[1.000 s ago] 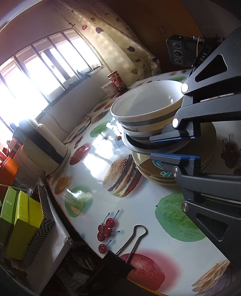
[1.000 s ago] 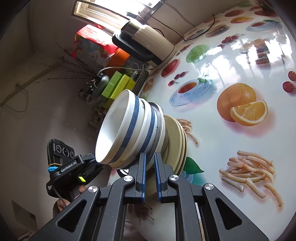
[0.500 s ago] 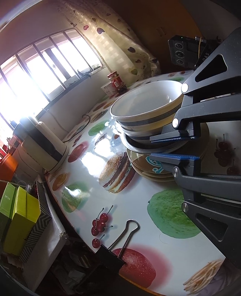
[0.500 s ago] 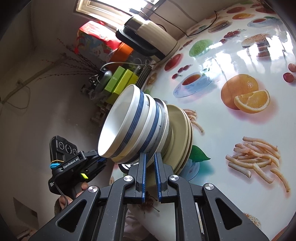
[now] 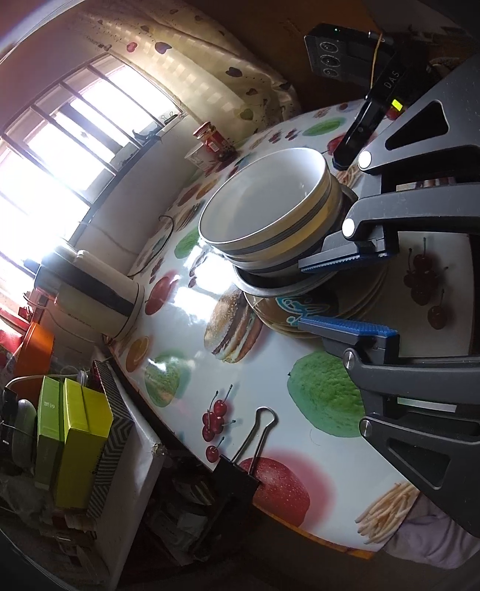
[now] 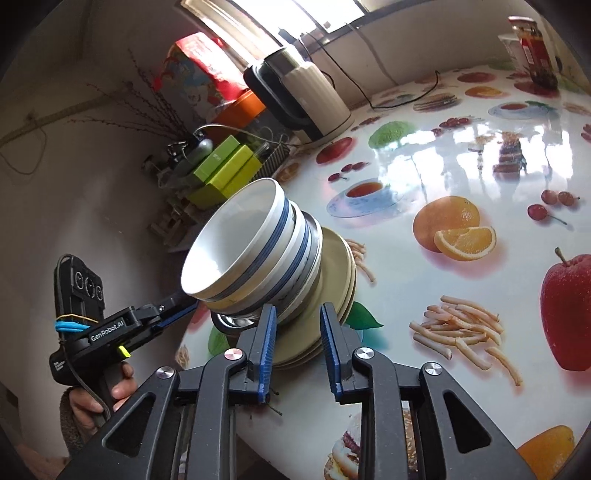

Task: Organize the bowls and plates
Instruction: 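Open both tools and pull them back from the bowl stack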

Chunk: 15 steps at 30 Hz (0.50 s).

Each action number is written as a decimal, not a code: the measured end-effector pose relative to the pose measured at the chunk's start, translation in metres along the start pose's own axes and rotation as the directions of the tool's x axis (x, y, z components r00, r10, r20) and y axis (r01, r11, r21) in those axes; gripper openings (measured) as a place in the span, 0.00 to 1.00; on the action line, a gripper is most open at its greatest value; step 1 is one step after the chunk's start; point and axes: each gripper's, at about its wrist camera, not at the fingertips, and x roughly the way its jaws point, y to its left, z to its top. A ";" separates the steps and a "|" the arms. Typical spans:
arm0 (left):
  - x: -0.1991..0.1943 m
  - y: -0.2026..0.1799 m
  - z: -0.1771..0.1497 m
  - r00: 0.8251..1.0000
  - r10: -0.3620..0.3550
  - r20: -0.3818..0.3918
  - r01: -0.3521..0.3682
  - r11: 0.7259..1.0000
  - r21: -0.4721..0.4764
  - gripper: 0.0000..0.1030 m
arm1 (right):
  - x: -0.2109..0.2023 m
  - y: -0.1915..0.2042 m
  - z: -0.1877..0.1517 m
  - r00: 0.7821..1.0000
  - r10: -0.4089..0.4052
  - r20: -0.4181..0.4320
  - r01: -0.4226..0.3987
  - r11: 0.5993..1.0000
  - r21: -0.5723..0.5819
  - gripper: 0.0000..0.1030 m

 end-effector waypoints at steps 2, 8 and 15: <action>-0.006 -0.006 -0.006 0.999 0.046 0.009 -0.046 0.998 0.032 0.28 | -0.005 0.005 -0.002 1.000 -0.022 0.007 0.022 0.999 -0.028 0.33; -0.016 -0.018 -0.028 0.985 0.171 0.017 -0.172 0.980 0.100 0.41 | -0.008 0.022 -0.017 0.993 -0.117 -0.018 0.113 0.983 -0.148 0.40; -0.023 -0.033 -0.054 0.958 0.281 0.053 -0.286 0.942 0.173 0.49 | -0.013 0.047 -0.035 0.975 -0.223 0.008 0.217 0.941 -0.260 0.56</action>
